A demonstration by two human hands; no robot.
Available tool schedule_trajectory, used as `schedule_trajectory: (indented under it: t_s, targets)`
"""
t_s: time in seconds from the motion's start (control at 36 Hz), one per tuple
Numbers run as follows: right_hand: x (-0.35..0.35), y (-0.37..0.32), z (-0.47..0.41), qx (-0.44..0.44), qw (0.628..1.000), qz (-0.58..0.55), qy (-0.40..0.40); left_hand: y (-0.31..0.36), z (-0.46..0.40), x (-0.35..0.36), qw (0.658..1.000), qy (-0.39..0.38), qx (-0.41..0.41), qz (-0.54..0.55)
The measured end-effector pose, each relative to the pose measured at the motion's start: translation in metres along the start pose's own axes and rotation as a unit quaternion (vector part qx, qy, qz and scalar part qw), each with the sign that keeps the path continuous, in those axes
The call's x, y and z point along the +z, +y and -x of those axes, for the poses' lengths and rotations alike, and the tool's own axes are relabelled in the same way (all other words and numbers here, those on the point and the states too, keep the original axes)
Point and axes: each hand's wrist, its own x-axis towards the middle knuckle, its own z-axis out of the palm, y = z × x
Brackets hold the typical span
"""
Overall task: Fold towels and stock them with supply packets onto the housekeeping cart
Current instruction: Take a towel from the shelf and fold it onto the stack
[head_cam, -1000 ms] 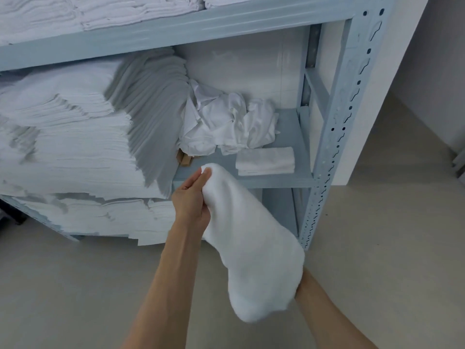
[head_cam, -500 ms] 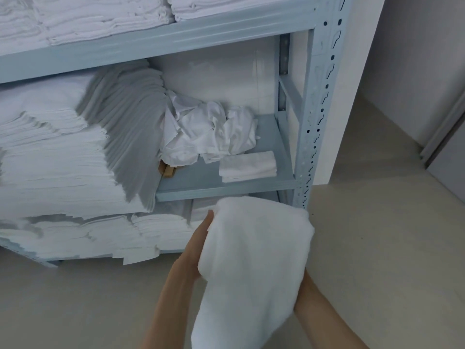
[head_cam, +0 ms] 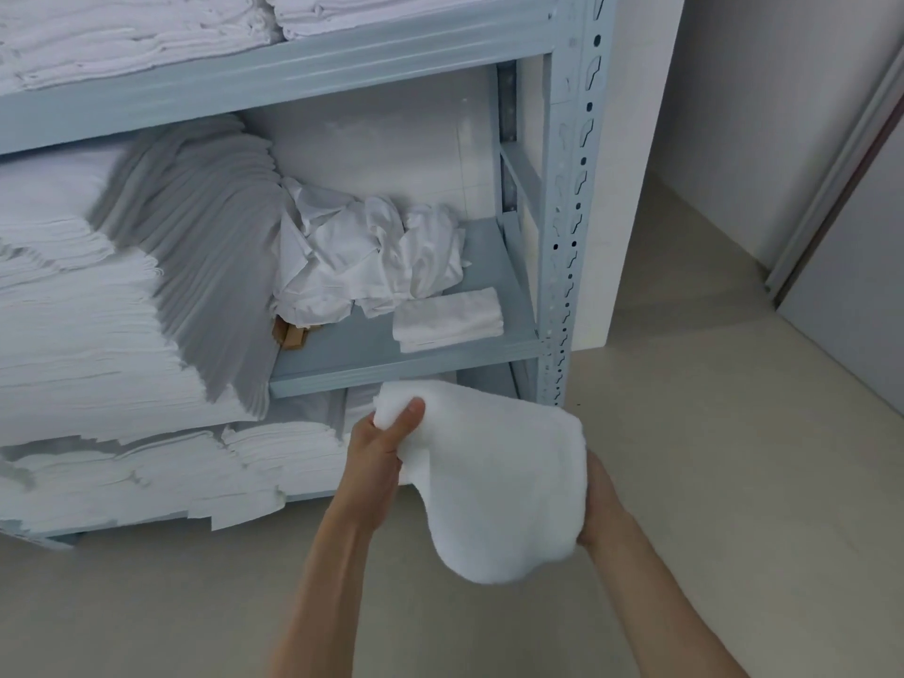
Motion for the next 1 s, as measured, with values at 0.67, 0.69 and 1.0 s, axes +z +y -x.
schedule_trajectory:
  t_s: [0.67, 0.69, 1.0]
  targets:
    - [-0.027, -0.033, 0.032, -0.292, 0.937, 0.184, 0.051, -0.017, 0.018, -0.018, 0.979, -0.092, -0.153, 0.096]
    - [-0.028, -0.033, 0.033, -0.290, 0.936, 0.193, 0.058, -0.018, 0.019, -0.019, 0.980, -0.091, -0.152, 0.092]
    - [-0.044, -0.039, 0.034, -0.289, 0.911, 0.251, 0.154, -0.013, 0.008, 0.010, 0.985, 0.095, -0.072, -0.122]
